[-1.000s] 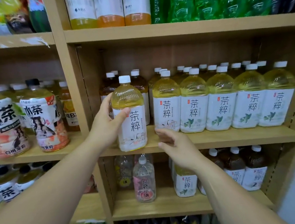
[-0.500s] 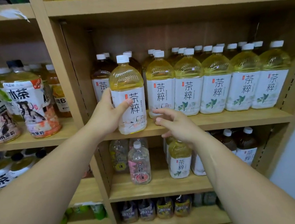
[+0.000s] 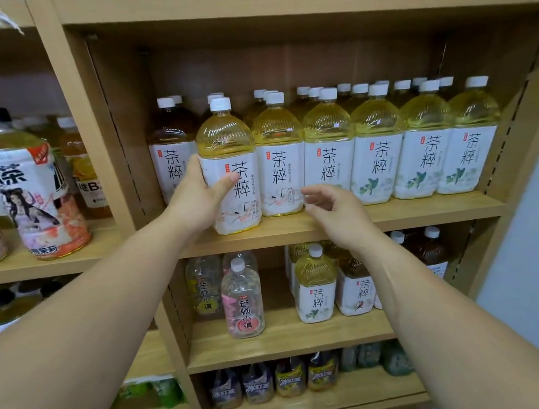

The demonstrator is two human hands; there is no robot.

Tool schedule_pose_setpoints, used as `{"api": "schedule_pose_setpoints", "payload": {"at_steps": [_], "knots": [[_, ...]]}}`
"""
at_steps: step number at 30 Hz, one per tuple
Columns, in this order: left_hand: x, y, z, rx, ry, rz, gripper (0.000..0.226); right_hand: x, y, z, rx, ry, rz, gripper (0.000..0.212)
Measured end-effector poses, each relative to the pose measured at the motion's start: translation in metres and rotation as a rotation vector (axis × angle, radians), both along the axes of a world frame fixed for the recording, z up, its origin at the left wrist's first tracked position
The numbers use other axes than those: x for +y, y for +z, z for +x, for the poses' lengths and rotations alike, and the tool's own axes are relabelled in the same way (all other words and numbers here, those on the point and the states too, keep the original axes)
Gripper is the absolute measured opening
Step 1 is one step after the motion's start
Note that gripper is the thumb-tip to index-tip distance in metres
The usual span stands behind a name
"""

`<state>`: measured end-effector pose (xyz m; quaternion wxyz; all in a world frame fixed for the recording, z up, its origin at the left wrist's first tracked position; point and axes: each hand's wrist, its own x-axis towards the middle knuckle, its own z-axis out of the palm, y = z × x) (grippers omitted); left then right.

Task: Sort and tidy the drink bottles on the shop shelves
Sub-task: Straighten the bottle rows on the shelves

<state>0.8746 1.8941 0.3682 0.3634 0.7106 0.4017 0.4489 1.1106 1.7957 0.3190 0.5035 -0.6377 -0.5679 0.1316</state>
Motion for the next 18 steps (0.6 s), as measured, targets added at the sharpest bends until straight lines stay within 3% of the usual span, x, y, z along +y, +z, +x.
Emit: {"api": "schedule_pose_setpoints", "payload": {"at_steps": [8,12,15,18], "knots": [[-0.011,-0.013,0.002,0.048,0.054,0.102,0.054,-0.018,-0.011,0.006,-0.069,0.03,-0.037,0.024],[-0.035,-0.045,-0.004,0.142,0.318,0.185,0.083,-0.03,-0.034,0.0,-0.075,-0.19,0.21,0.011],[-0.048,-0.071,-0.01,0.163,0.377,0.341,0.067,-0.041,-0.062,0.003,-0.035,-0.341,0.287,0.017],[-0.052,-0.092,-0.007,0.242,0.352,0.553,0.035,-0.04,-0.094,0.012,-0.032,-0.322,0.121,0.016]]}}
